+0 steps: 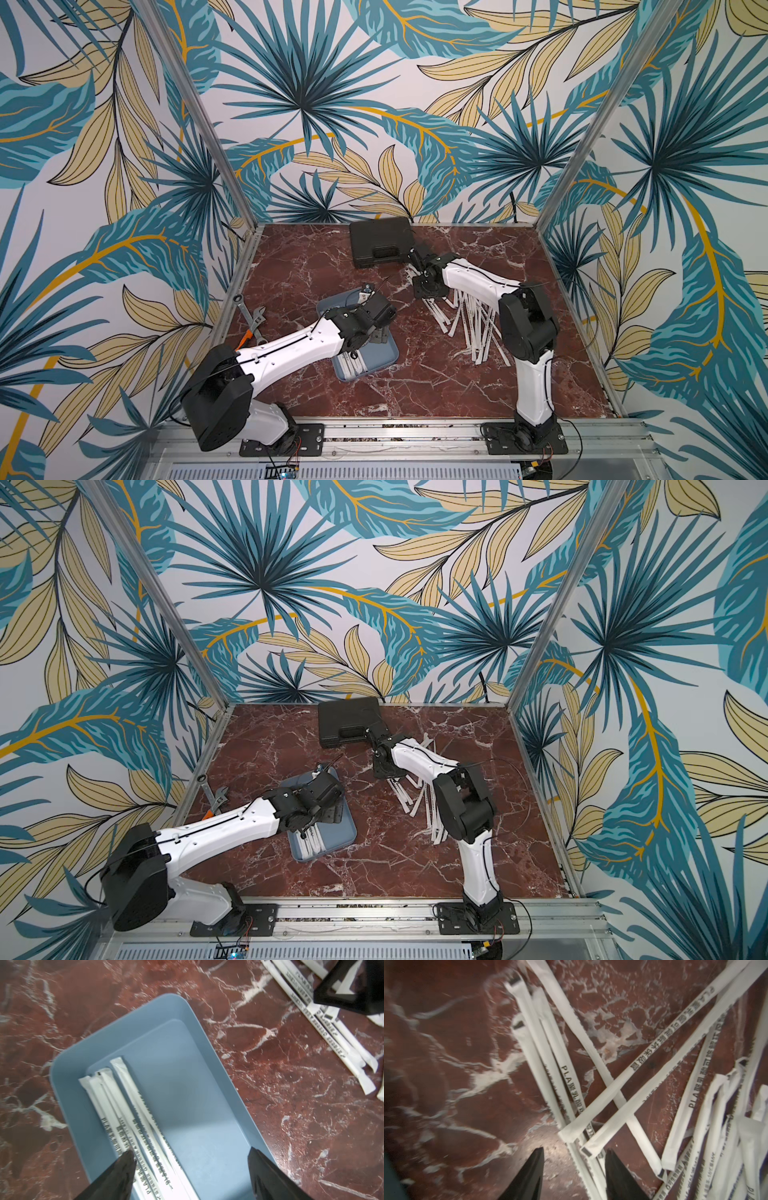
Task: Put the straws into the storage box
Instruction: Adjust the straw at the center of the board.
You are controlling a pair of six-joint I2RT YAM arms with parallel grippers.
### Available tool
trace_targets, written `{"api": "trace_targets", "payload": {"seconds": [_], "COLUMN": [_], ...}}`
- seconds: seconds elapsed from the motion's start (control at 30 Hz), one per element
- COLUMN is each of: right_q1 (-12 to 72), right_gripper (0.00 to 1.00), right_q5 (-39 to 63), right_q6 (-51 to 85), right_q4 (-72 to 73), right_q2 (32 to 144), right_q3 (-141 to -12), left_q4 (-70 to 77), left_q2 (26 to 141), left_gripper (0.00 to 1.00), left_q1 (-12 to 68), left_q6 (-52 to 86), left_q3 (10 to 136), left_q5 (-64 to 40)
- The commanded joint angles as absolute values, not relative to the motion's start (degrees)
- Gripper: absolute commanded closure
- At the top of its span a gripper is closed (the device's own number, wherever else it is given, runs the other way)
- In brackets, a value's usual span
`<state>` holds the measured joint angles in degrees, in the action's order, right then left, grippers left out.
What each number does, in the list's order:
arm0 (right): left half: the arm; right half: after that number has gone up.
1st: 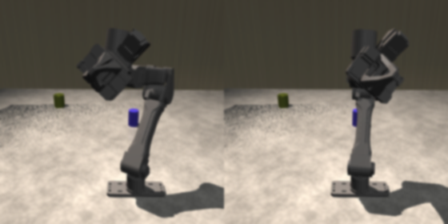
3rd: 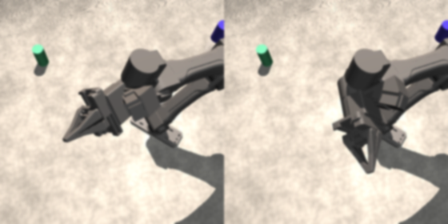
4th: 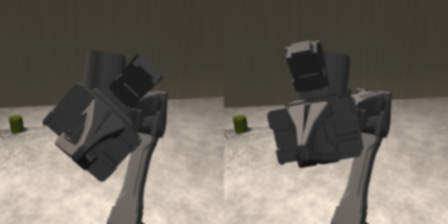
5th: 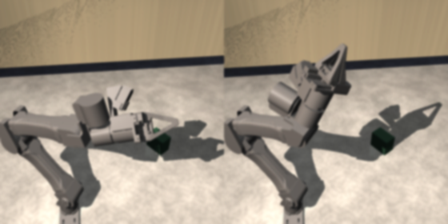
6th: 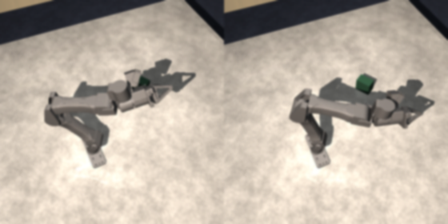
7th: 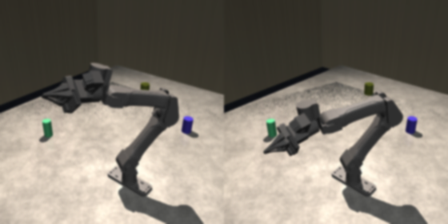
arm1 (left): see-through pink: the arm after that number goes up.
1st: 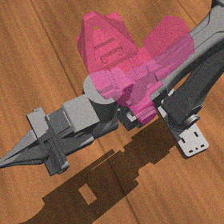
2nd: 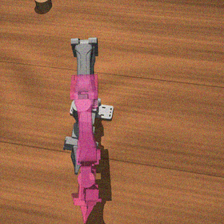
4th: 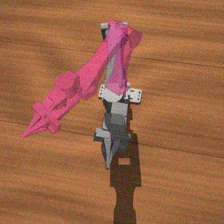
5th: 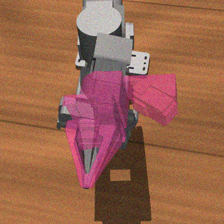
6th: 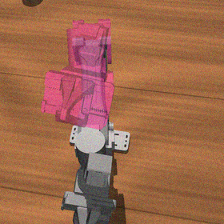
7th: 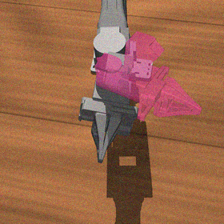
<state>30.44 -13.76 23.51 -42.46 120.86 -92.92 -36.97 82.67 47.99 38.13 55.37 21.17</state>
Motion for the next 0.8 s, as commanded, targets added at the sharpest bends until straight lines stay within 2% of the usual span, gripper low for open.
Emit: {"api": "trace_targets", "payload": {"seconds": [0.0, 0.23, 0.4, 0.5, 0.63, 0.77], "right_q1": [30.67, 29.52, 31.03, 32.77, 36.78, 39.33], "right_gripper": [0.49, 0.55, 0.69, 0.71, 0.70, 0.54], "right_q5": [-17.13, -11.33, -9.24, -8.75, -6.37, -0.01], "right_q6": [22.76, 24.99, 25.91, 26.74, 29.27, 32.89], "right_q4": [-43.86, -43.67, -41.27, -41.09, -42.52, -42.02], "right_q2": [123.13, 127.41, 122.70, 116.95, 107.99, 100.55], "right_q3": [-96.77, -98.69, -89.60, -83.02, -75.48, -71.67], "left_q4": [-34.55, -34.37, -34.24, -34.74, -35.89, -36.34], "left_q2": [82.89, 82.12, 81.79, 81.38, 80.27, 78.23], "left_gripper": [0.10, 0.10, 0.09, 0.09, 0.09, 0.09], "left_q1": [48.41, 48.34, 48.25, 48.25, 47.41, 45.51], "left_q6": [37.87, 37.96, 37.80, 37.55, 37.18, 37.17], "left_q3": [58.08, 56.32, 55.62, 55.63, 55.33, 54.25], "left_q5": [19.39, 20.03, 20.52, 21.12, 22.23, 22.13]}}
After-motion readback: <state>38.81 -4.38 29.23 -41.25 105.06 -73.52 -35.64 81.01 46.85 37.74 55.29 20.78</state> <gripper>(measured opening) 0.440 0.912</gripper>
